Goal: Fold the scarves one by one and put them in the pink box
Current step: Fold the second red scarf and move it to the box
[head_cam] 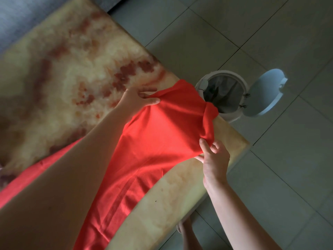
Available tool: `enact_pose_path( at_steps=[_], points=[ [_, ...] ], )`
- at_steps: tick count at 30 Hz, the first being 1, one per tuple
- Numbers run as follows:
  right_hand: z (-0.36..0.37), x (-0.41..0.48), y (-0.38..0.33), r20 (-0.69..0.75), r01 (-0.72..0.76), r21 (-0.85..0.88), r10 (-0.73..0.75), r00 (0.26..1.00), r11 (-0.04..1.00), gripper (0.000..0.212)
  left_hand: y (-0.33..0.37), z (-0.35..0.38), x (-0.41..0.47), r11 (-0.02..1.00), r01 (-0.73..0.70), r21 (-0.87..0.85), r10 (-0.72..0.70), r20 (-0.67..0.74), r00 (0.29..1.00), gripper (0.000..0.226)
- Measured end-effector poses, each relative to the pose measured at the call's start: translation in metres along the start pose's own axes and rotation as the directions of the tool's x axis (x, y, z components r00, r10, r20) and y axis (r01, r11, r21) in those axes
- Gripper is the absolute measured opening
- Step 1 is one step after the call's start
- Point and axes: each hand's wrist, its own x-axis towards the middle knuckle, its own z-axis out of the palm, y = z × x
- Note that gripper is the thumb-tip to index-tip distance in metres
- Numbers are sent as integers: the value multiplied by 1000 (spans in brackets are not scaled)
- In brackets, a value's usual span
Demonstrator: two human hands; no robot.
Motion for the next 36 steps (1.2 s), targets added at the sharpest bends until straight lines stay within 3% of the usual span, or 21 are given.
enact_pose_path(
  at_steps=[7, 11, 16, 19, 22, 26, 30, 32, 36],
  points=[
    [-1, 9, 8, -111, 71, -116, -84, 990, 991, 22, 4, -1, 5, 998, 6, -62, -11, -76, 997, 47],
    [-12, 22, 7, -244, 122, -204, -171, 955, 971, 34, 6, -13, 13, 974, 49, -221, -71, -91, 993, 35],
    [-17, 19, 14, -71, 94, -207, -110, 991, 974, 20, -5, -6, 10, 993, 70, 92, -72, 24, 997, 21],
    [-12, 12, 14, -12, 77, -202, -81, 997, 976, 8, -17, 7, 10, 895, 1, 445, 6, -16, 1000, 17],
    [-10, 11, 15, -7, 54, -184, -56, 998, 981, 12, -23, 10, 11, 835, 11, 550, 60, -110, 992, 26],
    [-8, 9, 15, -3, 42, -153, -43, 999, 987, 16, -19, 8, 11, 868, 6, 496, 43, -87, 995, 27],
    [-8, 7, 13, 8, 47, -149, -46, 999, 988, 14, -11, -2, 7, 971, -60, 232, 68, -28, 997, 18],
    [-8, 5, 11, 21, 48, -145, -46, 999, 988, 10, -9, -7, 6, 978, -45, 204, 37, 39, 999, 28],
    [-6, 4, 10, 26, 42, -130, -39, 999, 991, 14, -8, -13, 4, 988, 59, 142, -79, 142, 987, 28]
  ],
)
